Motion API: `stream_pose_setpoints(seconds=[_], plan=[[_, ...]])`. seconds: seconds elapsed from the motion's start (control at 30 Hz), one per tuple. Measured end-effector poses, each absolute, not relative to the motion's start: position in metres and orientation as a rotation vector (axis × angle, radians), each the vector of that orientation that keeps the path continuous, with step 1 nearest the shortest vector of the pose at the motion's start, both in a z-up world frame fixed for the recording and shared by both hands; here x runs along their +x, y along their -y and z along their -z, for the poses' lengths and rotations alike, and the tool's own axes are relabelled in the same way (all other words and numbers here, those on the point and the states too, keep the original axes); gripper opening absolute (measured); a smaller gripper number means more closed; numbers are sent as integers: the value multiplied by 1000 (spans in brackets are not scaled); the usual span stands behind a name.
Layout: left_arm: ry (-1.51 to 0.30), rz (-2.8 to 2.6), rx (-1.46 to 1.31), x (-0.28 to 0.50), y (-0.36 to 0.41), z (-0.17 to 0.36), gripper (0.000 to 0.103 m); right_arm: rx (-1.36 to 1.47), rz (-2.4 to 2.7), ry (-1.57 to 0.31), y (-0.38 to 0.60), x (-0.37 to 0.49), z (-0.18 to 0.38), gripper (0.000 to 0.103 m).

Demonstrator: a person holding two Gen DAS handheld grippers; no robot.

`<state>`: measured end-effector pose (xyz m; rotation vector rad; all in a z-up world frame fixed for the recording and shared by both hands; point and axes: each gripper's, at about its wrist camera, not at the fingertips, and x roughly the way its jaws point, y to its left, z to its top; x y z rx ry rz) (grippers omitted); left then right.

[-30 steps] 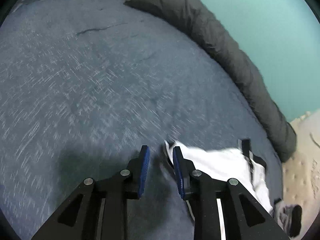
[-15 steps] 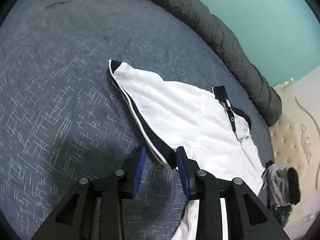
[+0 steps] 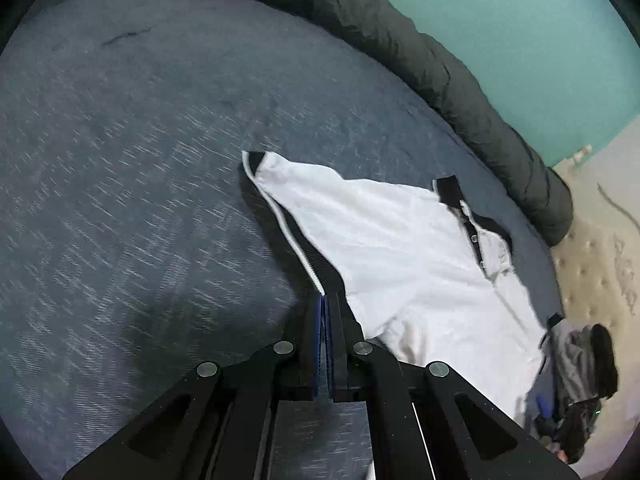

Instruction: Fold clothes

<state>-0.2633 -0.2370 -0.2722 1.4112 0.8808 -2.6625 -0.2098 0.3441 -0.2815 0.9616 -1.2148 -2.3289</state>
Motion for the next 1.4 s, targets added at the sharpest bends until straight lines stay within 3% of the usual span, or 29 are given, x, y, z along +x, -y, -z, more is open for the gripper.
stream_pose_setpoints(seconds=[0.47,0.67,0.77,0.87,1.0,1.23,1.3,1.4], plan=[[-875,2619,1497,-273,233,296,2,963,2334,1231,-349,-210,283,52],[-903,2600,1405,-259,250,268,7,987,2338,1196,-348,-212,281,52],[-864,2624,1436,-266,244,258,15,1009,2336,1166,-347,-215,281,52],[-801,2672,1454,-281,233,246,28,1041,2365,1103,-346,-216,280,52],[-713,2726,1476,-312,218,234,30,1129,2400,1001,-347,-230,277,53],[-633,2793,1531,-393,175,226,33,1284,2510,645,-341,-325,242,64],[-610,2811,1550,-420,160,225,43,1311,2508,570,-338,-357,235,65],[-573,2839,1579,-459,137,224,44,1352,2545,459,-333,-404,230,65]])
